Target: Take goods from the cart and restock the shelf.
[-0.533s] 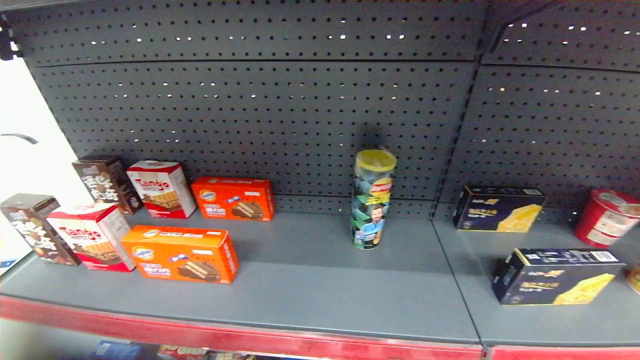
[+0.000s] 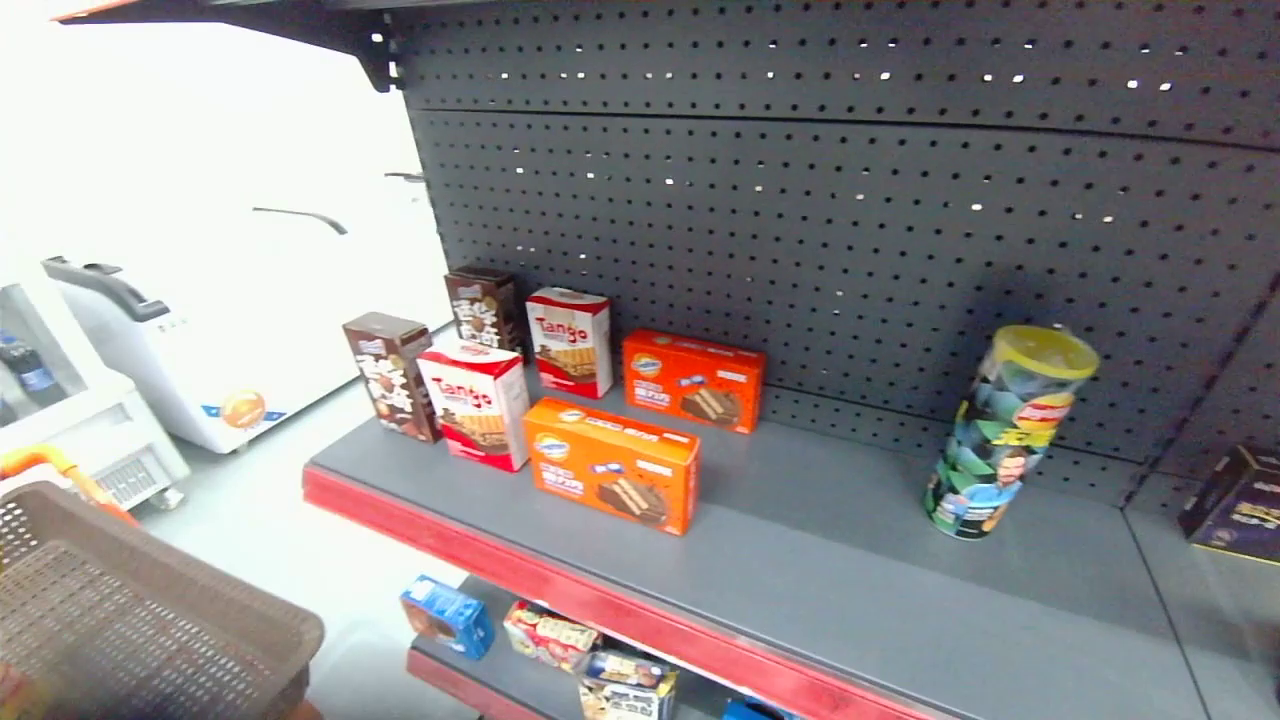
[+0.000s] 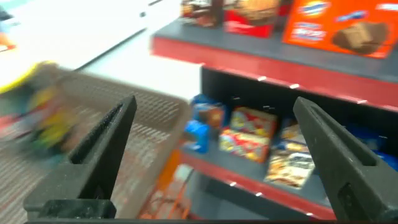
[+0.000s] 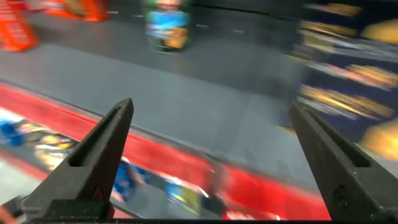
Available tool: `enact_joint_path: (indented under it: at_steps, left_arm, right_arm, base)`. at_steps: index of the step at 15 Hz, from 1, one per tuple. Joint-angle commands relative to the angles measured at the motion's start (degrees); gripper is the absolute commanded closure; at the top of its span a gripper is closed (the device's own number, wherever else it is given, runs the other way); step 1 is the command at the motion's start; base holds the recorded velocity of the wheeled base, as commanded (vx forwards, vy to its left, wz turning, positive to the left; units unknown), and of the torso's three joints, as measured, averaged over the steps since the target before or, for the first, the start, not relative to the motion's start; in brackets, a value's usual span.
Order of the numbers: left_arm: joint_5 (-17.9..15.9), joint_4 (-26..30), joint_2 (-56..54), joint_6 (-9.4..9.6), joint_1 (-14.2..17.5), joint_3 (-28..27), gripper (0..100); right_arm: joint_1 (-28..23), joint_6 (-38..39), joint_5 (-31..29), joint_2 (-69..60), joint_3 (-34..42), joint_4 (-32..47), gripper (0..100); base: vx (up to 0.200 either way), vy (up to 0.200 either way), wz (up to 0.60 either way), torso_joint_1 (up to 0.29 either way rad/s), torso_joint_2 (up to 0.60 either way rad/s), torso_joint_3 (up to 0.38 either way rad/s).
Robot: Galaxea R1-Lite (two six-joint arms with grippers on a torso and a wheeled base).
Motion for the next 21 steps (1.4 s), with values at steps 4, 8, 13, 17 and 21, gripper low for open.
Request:
enact_joint_path:
  at_steps: [4,8,13,17,21]
  left_arm:
    - [0.02,0.00,0.00,-0.01,-0.01,0.00,0]
    - [-0.07,0.00,0.00,0.16,-0.01,0.00,0]
    - [-0.25,0.00,0.00,1.22,0.07,0.00,0]
    - [-1.48,4.66,4.13,5.09,-1.07,-12.22,0]
    - [-2.62,21.45,21.27,10.18,-3.53,-32.96,0]
  right_arm:
    - [0.00,0.01,0.02,0.07,0.00,-0.04,0]
    - [0.00,0.01,0.02,0.07,0.00,-0.04,0]
    - [0.00,0.10,0.02,0.07,0.00,-0.04,0]
    - [0.00,0.10,0.02,0.07,0.00,-0.04,0]
    - [0.00,0.10,0.02,0.07,0.00,-0.04,0]
  base:
    - [0.000,0.000,0.60,0.004,0.00,0.001]
    - [0.000,0.000,0.60,0.004,0.00,0.005]
    - [0.000,0.000,0.00,0.000,0.00,0.000]
    - [0.000,0.000,0.00,0.000,0.00,0.000]
    - [0.000,0.000,0.00,0.000,0.00,0.000]
